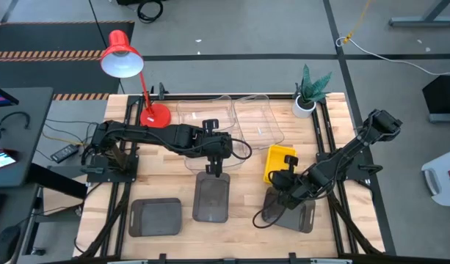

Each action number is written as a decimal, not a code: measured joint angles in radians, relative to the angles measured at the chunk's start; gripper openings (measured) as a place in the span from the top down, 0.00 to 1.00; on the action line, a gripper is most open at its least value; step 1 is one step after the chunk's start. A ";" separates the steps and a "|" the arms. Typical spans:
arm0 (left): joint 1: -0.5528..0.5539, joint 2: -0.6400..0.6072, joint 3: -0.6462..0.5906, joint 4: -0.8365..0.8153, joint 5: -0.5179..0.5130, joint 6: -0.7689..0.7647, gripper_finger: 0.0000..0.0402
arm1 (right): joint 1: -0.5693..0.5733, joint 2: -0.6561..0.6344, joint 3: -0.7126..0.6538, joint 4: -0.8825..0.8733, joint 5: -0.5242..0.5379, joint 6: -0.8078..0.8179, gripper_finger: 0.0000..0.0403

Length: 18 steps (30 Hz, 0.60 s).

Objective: Stack baskets by color
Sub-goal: Stack the left yellow bin on top of the stacked yellow bins, then adjust the left black bin

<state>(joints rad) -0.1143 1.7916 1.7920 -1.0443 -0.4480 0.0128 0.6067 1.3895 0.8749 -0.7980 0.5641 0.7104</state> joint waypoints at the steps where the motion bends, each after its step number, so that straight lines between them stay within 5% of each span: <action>1: 0.000 0.000 0.000 0.000 0.000 0.000 0.65 | 0.000 0.000 0.000 -0.003 -0.005 -0.001 0.95; 18: -0.002 0.000 0.001 -0.048 0.001 0.043 0.65 | 0.000 0.000 -0.025 0.043 -0.098 0.061 0.75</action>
<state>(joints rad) -0.1162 1.7916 1.7931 -1.0927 -0.4473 0.0558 0.6070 1.3895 0.8497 -0.7551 0.4657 0.7717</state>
